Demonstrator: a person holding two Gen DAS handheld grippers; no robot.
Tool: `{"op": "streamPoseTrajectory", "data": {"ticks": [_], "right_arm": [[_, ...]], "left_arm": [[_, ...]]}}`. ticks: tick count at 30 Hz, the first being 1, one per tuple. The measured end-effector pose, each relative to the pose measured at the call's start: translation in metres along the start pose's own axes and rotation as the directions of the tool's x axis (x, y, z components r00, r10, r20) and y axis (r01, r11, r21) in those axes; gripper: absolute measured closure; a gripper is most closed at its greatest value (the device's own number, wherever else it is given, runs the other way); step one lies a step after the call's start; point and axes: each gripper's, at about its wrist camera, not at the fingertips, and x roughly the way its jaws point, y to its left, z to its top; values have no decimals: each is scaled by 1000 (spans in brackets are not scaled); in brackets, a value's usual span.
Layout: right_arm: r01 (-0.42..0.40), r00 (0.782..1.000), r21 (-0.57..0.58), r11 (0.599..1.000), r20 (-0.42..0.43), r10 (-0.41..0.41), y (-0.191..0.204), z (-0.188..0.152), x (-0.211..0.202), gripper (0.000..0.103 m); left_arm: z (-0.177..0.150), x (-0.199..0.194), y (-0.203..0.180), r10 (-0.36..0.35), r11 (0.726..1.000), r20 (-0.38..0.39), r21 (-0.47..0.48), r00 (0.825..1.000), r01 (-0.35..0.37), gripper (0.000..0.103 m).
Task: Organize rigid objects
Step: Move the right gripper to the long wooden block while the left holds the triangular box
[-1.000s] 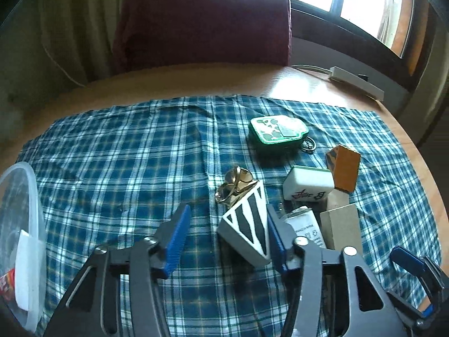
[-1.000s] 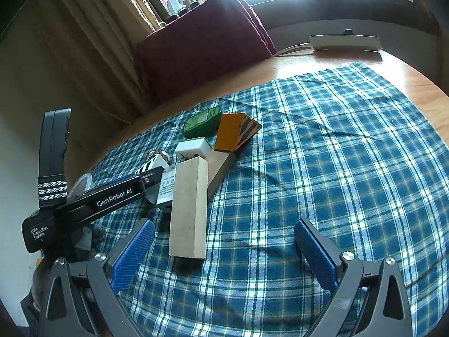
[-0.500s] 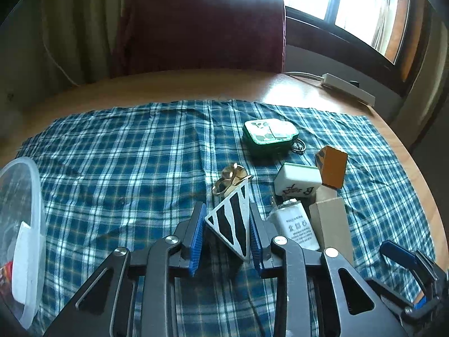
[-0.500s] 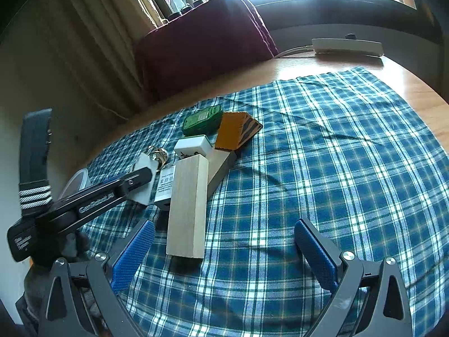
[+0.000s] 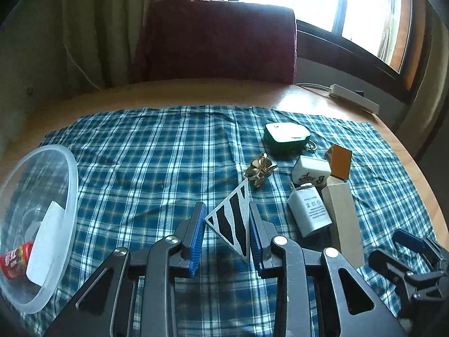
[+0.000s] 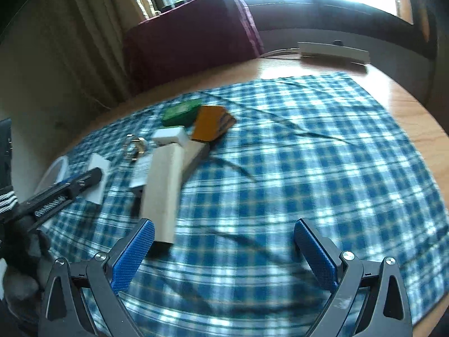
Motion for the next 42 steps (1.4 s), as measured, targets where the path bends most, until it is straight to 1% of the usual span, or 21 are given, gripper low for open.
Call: {"op": "streamPoseTrajectory", "data": {"ticks": [3, 5, 7, 10, 15, 18, 22, 24, 29, 33, 35, 37, 40, 41, 42], "right_arm": [[47, 999, 18, 999, 1, -47, -18, -1, -2, 1], [78, 997, 5, 997, -7, -78, -23, 0, -3, 1], [110, 994, -42, 993, -20, -111, -22, 0, -2, 1], [136, 990, -144, 980, -22, -140, -7, 0, 0, 1], [122, 992, -293, 948, -1, -128, 16, -3, -1, 1], [95, 995, -326, 941, -8, -103, 22, 1, 3, 1], [20, 998, -312, 950, -50, -38, 13, 13, 9, 1], [-4, 999, -312, 950, -51, -13, 9, 20, 10, 1], [-4, 1000, -343, 939, -26, -5, -1, 47, 20, 1], [-18, 1000, -289, 957, -7, 17, -19, 68, 19, 1], [20, 999, -266, 964, 29, -13, -29, 79, 19, 1], [70, 997, -231, 971, 53, -59, -45, 87, 21, 1], [121, 992, -158, 980, 41, -116, -70, 96, 31, 1], [136, 991, -147, 980, 39, -132, -65, 95, 34, 1], [147, 989, -139, 979, 29, -145, -72, 96, 37, 1]], "left_arm": [[0, 0, 1, -2, 1000, 4, -11, 1000, 2, 73], [1, -1, 1, 1, 1000, 10, -15, 1000, 0, 73], [1, -4, 2, 4, 1000, 17, -18, 1000, -4, 73], [0, -8, 7, 13, 1000, 25, -28, 1000, -13, 73], [0, -14, 19, 30, 998, 28, -56, 999, -28, 73], [1, -16, 25, 36, 997, 30, -72, 999, -34, 73], [1, -16, 31, 43, 996, 33, -83, 999, -40, 73], [1, -16, 34, 45, 995, 32, -87, 998, -42, 73], [1, -15, 37, 43, 995, 27, -95, 999, -41, 73], [0, -15, 34, 47, 995, 29, -86, 998, -44, 73], [0, -15, 34, 48, 995, 26, -88, 998, -46, 73], [0, -13, 34, 51, 995, 21, -90, 998, -48, 73], [0, -13, 34, 50, 995, 20, -85, 999, -49, 73], [0, -12, 34, 50, 995, 20, -83, 999, -48, 73], [0, -12, 34, 50, 996, 19, -81, 999, -48, 73]]}}
